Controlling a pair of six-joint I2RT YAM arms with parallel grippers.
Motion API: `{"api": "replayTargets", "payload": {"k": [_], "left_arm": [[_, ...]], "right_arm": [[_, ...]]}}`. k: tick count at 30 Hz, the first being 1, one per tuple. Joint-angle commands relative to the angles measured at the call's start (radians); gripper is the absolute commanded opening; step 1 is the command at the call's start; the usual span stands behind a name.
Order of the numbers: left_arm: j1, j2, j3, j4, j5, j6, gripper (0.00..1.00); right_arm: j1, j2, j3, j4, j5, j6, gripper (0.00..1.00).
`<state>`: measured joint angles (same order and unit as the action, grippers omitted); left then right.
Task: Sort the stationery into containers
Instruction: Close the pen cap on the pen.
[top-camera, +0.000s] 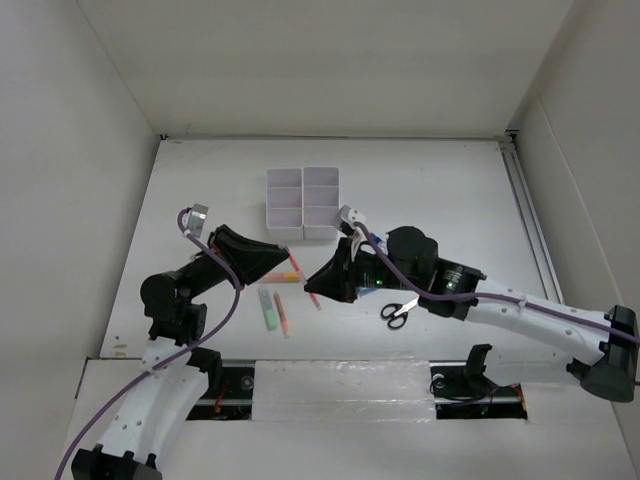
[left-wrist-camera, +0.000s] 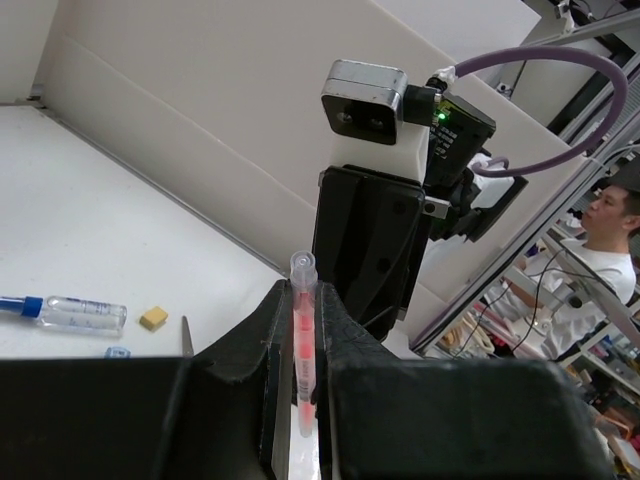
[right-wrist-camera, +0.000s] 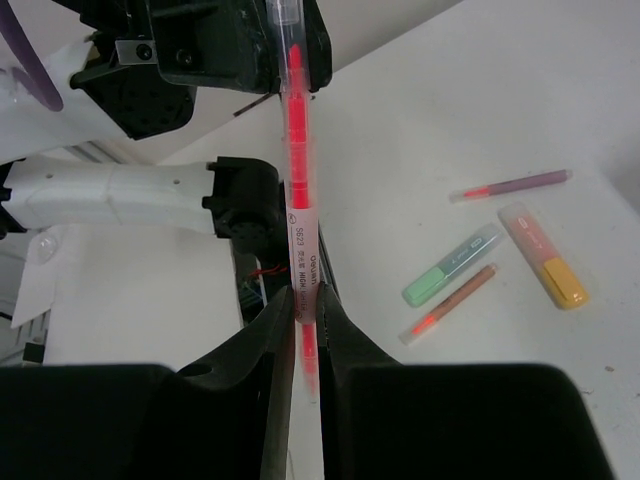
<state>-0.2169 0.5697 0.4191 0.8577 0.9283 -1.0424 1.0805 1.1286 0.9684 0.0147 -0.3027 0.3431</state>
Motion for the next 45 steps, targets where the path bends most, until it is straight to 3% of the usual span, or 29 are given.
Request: {"api": "replayTargets", "payload": {"k": [1, 14, 36, 45], "left_arm": [[-0.006, -0.022, 0.006, 0.041, 0.027, 0.028, 0.00], [-0.006, -0.031, 0.017, -0.181, 0.037, 0.183, 0.00], [-0.006, -0.073, -0.057, -0.190, 0.058, 0.165, 0.00], [-0.006, -0.082, -0.075, -0.190, 0.000, 0.165, 0.00]], "right_arm": [[-0.004, 0.023, 0.055, 0.051, 0.002, -0.013, 0.00], [-0.004, 0.014, 0.105, -0.028, 0.016, -0.036, 0.00], [-0.042, 0.014, 0.148, -0.038, 0.014, -0.047, 0.00], [-0.042, 0.048, 0.168, 0.014, -0.046, -0.010, 0.00]]}}
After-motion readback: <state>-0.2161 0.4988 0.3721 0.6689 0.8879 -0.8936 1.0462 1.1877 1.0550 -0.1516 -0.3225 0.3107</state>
